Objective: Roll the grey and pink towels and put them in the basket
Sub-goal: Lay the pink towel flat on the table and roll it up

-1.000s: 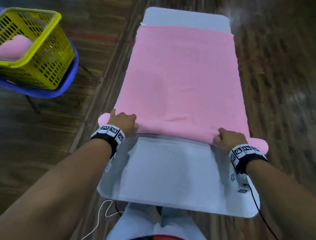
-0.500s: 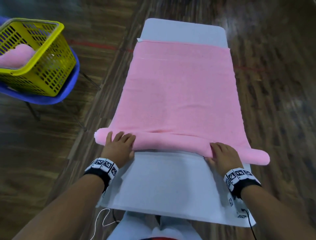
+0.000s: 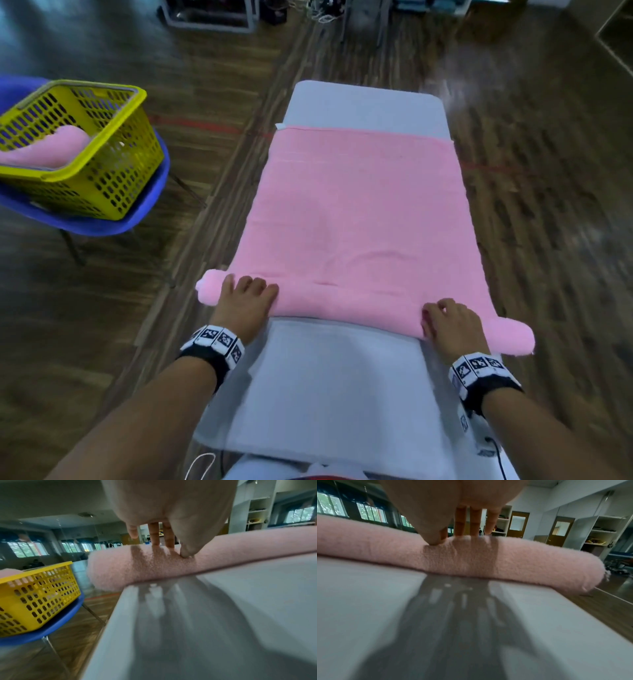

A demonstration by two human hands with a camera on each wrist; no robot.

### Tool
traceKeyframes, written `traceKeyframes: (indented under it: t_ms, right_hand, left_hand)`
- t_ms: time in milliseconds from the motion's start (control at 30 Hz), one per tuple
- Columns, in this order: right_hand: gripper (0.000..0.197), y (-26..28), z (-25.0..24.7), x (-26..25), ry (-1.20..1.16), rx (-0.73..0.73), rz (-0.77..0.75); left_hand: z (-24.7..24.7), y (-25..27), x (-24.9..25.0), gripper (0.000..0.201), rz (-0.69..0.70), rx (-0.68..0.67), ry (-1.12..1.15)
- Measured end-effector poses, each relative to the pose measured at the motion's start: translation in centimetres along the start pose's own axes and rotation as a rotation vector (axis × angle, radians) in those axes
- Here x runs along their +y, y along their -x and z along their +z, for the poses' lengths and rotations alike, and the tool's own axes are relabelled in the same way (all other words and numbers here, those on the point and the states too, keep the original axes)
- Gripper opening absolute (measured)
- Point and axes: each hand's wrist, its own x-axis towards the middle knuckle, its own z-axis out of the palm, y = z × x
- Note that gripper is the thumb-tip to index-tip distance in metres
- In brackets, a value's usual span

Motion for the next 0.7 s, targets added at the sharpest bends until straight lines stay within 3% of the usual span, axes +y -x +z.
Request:
traceKeyframes:
  t_ms: [133,200,300,533,600,700]
  right_hand:
    - [0.053,1.9,1.6,-0.1,-0.005,-0.107,-0.001]
    - [0.055,1.6,1.4,0.4,0.022,-0.145,-0.041]
    - [0.047,0.1,0.5,0.9,0.039,-0.191,-0.034]
    - [0.017,-3.0,-2.1,0.5,0.066,-0.372,0.081]
    - [0.018,-2.3,-2.0,0.7,0.047,-0.302,0.103]
    - [0.028,-0.3,-0.9,1.2,0.018,-0.031,0.033]
  left_hand:
    - [2.0,2.3,0.6,0.059,-0.015,-0.017,0.065]
    - [1.7,1.6,0.5,0.059,-0.043,-0.067,0.071]
    - [0.5,-0.8,-0.3,0.053,-0.069,-0.176,0.05]
    - [-3.9,-4.9,-1.2,0.018,-0.089,-0.372,0.099]
    - [-3.7,-4.2,-1.1,0.024,-0.118,-0.354,0.128]
    - [-2.2,-1.8,-0.8,0.034,-0.067,-0.117,0.029]
